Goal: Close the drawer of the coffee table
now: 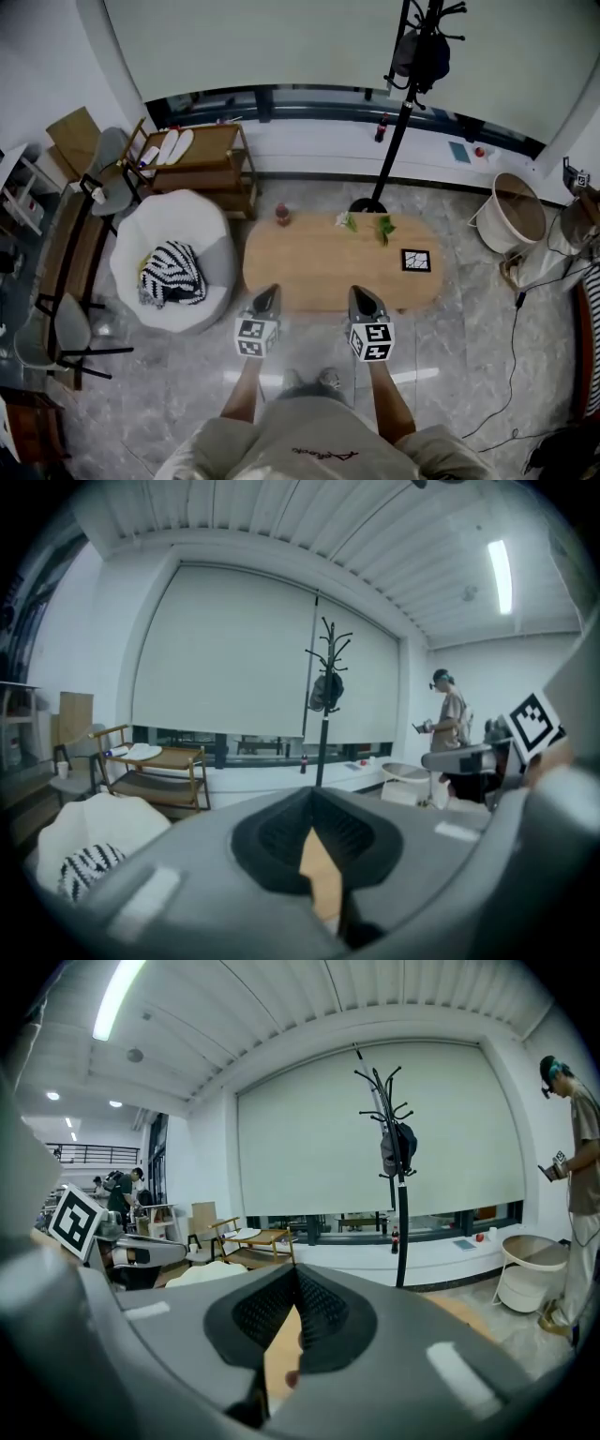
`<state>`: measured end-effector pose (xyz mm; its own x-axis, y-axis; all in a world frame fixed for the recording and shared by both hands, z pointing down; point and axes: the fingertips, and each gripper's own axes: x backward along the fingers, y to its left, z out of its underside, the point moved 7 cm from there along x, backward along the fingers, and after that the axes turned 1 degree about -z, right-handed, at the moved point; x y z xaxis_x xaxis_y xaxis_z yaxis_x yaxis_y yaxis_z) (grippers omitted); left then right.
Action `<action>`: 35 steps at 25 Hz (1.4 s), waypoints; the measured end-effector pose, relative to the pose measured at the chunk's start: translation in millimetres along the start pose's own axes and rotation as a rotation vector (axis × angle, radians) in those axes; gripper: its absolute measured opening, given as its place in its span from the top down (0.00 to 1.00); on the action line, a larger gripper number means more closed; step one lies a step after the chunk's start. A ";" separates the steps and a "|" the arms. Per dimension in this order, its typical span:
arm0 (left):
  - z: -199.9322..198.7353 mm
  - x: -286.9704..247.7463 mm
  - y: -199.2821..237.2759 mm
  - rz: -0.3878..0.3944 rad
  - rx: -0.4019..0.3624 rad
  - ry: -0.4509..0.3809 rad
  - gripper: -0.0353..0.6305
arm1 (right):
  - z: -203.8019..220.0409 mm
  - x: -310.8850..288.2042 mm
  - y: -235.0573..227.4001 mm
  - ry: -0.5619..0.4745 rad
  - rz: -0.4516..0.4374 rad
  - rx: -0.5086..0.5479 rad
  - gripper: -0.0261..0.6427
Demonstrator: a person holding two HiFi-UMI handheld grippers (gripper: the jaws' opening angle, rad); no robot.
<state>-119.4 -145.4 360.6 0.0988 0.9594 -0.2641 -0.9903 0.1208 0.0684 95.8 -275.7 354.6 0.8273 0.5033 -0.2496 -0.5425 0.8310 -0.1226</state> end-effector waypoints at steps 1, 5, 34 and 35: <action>-8.3 0.6 -0.7 -0.004 -0.002 -0.016 0.95 | -7.4 1.7 -0.9 -0.012 0.001 0.005 0.95; -21.5 12.0 -5.8 -0.016 -0.015 -0.042 0.95 | -21.6 17.6 -0.1 -0.032 0.009 0.019 0.95; -79.9 23.9 7.0 -0.035 -0.026 -0.120 0.95 | -66.8 13.3 8.0 -0.067 -0.009 0.073 0.95; -79.8 23.1 7.4 -0.035 -0.026 -0.120 0.95 | -66.0 12.3 8.8 -0.067 -0.011 0.074 0.95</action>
<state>-132.3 -142.7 278.2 0.1432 0.9785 -0.1487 -0.9881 0.1500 0.0353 91.6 -277.8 287.0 0.8422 0.5067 -0.1840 -0.5233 0.8505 -0.0532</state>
